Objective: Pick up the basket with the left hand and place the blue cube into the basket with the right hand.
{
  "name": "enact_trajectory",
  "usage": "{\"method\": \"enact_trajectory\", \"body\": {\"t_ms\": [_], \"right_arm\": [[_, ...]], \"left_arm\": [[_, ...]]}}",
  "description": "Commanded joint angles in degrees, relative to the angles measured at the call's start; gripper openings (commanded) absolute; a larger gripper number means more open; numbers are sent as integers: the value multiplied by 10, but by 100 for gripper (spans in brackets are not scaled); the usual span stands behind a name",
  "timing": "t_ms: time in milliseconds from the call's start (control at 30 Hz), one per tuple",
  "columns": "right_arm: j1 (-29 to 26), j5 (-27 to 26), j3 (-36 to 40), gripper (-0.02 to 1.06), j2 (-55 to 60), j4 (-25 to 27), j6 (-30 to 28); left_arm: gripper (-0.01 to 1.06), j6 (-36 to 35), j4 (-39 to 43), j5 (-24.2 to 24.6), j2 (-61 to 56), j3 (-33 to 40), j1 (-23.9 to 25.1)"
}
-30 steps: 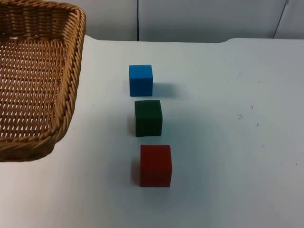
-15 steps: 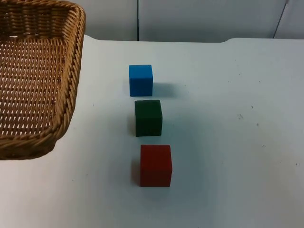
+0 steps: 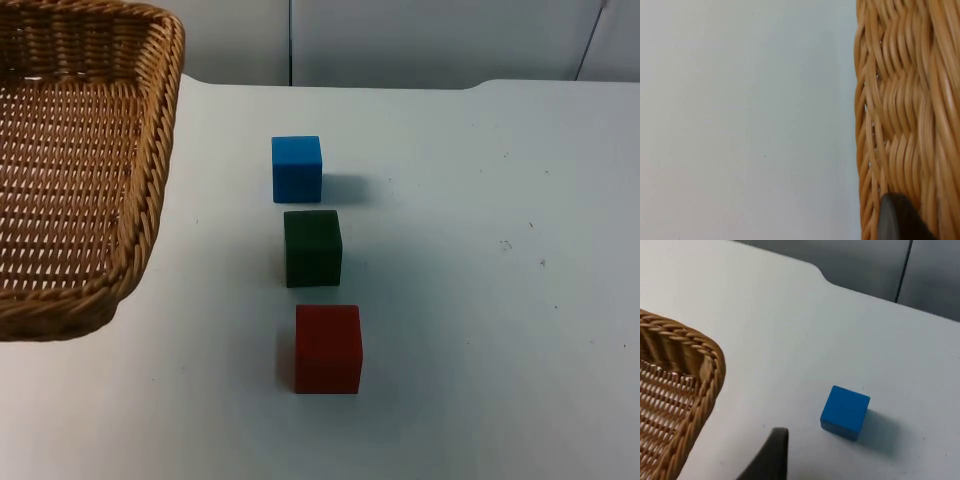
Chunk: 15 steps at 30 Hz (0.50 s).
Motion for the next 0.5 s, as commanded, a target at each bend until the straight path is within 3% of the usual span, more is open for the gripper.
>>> {"method": "enact_trajectory", "body": {"t_ms": [0, 333, 467], "right_arm": [[22, 5, -31, 99, 47, -56, 55], [39, 14, -100, 99, 198, -63, 135], [39, -19, -104, 99, 240, -87, 190]], "left_arm": [[0, -2, -18, 11, -7, 1, 2], [0, -1, -15, 11, -7, 1, 2], [0, -1, -15, 11, -7, 1, 2]]}}
